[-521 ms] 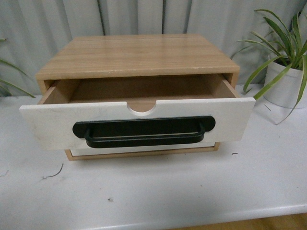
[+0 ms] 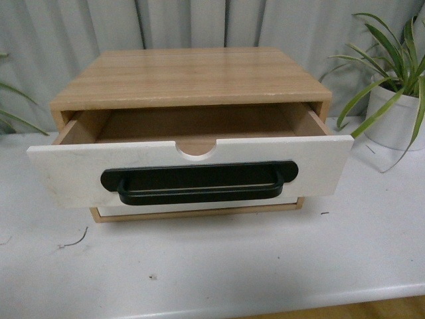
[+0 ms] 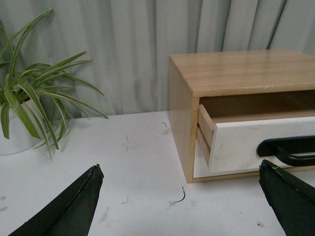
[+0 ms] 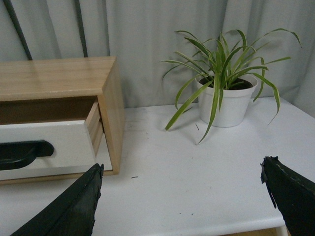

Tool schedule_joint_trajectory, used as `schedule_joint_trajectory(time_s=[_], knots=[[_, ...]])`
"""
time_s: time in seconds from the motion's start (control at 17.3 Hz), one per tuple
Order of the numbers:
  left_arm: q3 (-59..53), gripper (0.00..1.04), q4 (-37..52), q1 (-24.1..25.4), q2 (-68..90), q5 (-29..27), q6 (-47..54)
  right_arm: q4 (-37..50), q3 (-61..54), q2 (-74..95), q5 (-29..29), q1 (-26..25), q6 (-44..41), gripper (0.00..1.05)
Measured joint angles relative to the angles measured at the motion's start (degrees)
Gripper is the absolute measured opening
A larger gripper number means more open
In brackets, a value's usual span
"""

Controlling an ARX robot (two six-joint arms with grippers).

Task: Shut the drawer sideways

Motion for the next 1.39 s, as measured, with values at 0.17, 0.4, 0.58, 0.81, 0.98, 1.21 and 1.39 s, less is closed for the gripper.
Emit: schedule_joint_trajectory(time_s=[0.17,0.4,0.58,0.81,0.98,1.21,1.39], knots=[[0.0,0.98,0.02,0.0,0.0,0.0,0.0,0.0,0.0,0.0,0.0,0.0,0.0,0.98],[0.0,0.98,0.0,0.0,0.0,0.0,0.0,0.0,0.0,0.0,0.0,0.0,0.0,0.98],[0.0,0.98,0.0,0.0,0.0,0.0,0.0,0.0,0.0,0.0,0.0,0.0,0.0,0.98],[0.0,0.98,0.0,0.0,0.0,0.0,0.0,0.0,0.0,0.0,0.0,0.0,0.0,0.98],[0.0,0.98,0.02,0.0,0.0,0.0,0.0,0.0,0.0,0.0,0.0,0.0,0.0,0.98],[0.48,0.98,1.86,-6.25,5.92,-1.2,-4.24,-6.54,5.07,12.96,16.28,9.09,12.02,0.98],[1.86,0.98,5.44,-14.21,16.92,1.64,1.49,-4.11,12.09,26.29,9.07,10.58,10.51,0.98]])
